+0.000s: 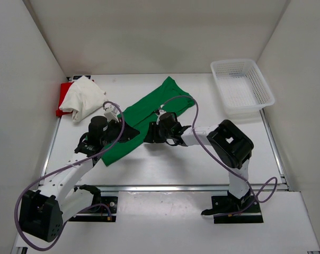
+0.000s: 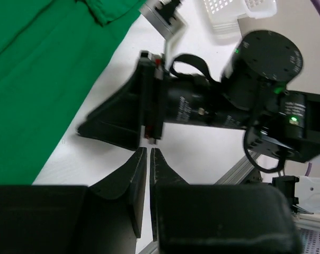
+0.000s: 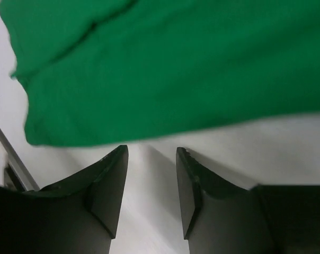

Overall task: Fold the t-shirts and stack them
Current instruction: Rotate the tshirt 90 degrees, then grab the bottom of the folded rectangular tshirt with both arms

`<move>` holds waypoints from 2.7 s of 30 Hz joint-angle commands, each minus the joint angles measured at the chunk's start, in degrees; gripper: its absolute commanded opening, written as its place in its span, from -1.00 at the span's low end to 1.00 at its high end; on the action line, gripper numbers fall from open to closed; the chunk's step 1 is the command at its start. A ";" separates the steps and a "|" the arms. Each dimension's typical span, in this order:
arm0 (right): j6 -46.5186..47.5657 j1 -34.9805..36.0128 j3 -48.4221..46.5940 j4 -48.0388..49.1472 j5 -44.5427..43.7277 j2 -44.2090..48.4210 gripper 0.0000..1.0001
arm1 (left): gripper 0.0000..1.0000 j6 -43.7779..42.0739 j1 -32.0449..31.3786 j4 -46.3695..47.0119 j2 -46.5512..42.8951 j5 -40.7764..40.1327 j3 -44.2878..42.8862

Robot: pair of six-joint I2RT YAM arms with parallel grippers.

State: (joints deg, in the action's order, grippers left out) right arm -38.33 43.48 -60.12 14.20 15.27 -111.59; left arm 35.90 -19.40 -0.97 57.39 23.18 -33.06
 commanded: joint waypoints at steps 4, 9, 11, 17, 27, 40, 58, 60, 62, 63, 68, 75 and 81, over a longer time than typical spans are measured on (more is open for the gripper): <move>-6.58 -0.42 -4.83 2.33 -5.51 -6.26 -0.44 | -0.59 -0.92 -0.63 -1.05 -1.05 1.61 0.45; -6.59 -4.10 -0.11 2.33 -2.98 -3.91 -0.92 | -0.59 -1.18 -0.90 -0.70 -0.35 0.55 0.63; -5.80 -6.47 3.94 3.65 -2.17 -0.04 -1.00 | -0.58 -1.18 -1.43 -0.17 0.36 0.81 1.06; 6.74 -22.80 14.32 -8.11 7.30 13.40 -1.00 | -0.58 -1.27 -6.44 0.27 4.31 -1.99 2.64; 12.31 -30.30 24.68 -17.26 7.41 33.07 -0.30 | -0.26 -7.24 -11.97 -8.16 4.93 -13.15 4.93; -0.85 -16.34 45.34 -24.75 3.28 58.94 -0.21 | -0.07 -5.75 -16.90 -3.07 13.45 -6.74 9.15; -3.78 -14.83 49.75 -21.40 7.76 61.49 -1.00 | -0.83 -5.22 -20.94 -2.19 17.33 -4.37 8.28; -4.30 -13.70 50.10 -22.89 7.85 63.24 -1.00 | -0.96 -5.58 -20.68 -3.68 16.01 -4.55 8.89; -5.26 -11.69 50.89 -24.29 7.32 64.30 -1.00 | -1.00 -6.19 -20.85 -5.26 13.91 -3.15 9.50; -7.18 -9.14 51.32 -25.35 7.06 65.78 -1.00 | -1.00 -6.11 -21.20 -7.09 12.15 -2.79 10.37; -12.56 0.28 48.97 -30.88 3.29 69.93 -1.00 | -1.00 -4.27 -21.91 -16.07 2.41 -2.52 13.72; 0.49 -13.03 37.29 -34.32 8.09 65.82 -1.00 | -1.00 -4.25 -16.56 -19.25 -0.99 -3.48 0.93; 11.78 -29.85 27.00 -27.39 11.97 52.91 -1.00 | -1.00 -5.75 -11.28 -12.48 18.33 -8.05 -16.14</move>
State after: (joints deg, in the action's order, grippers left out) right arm -34.11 18.02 -28.53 -17.82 24.64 -54.19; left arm 31.40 -32.80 -17.28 69.19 18.52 -43.66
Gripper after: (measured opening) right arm 0.017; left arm 0.025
